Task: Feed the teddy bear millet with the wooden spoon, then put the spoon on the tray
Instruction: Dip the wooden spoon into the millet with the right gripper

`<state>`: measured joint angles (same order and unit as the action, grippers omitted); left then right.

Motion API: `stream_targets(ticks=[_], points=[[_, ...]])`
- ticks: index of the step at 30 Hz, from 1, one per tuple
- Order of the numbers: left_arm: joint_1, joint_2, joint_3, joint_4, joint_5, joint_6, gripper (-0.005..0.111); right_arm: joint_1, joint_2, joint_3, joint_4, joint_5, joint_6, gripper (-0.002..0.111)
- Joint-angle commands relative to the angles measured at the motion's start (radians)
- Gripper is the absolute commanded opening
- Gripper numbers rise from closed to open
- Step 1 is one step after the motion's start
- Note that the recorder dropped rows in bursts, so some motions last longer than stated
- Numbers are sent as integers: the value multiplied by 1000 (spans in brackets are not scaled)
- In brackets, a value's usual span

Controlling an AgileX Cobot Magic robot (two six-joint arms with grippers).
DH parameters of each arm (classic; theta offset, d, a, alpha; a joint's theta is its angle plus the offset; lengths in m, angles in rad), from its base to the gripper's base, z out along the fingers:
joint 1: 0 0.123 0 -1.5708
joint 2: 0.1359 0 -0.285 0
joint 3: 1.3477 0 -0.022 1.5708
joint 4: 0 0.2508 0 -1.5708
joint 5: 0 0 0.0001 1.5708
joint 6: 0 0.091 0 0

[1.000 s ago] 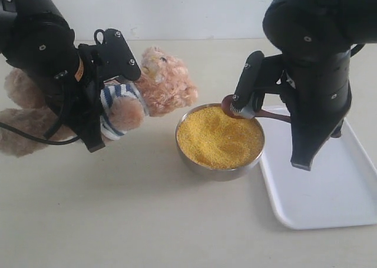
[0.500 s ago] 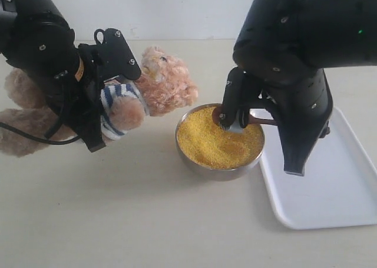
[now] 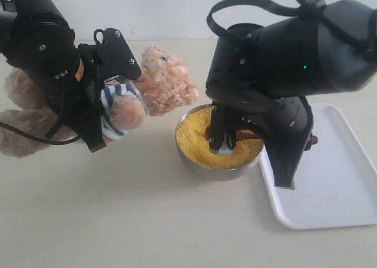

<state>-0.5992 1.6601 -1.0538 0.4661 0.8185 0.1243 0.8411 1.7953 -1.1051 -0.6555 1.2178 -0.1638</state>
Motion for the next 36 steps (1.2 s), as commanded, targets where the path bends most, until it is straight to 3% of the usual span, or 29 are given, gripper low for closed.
stream_targets(ticks=[1,10,36], points=[[3,-9,-9,-6,-10,-16,4,6,11,2,-3,3,-1,-1],[3,-9,-9,-6,-10,-16,4,6,11,0,110,3,-62,-1],[3,-9,-9,-14,-10,-19,4,6,2,-2,103,3,37,-1]])
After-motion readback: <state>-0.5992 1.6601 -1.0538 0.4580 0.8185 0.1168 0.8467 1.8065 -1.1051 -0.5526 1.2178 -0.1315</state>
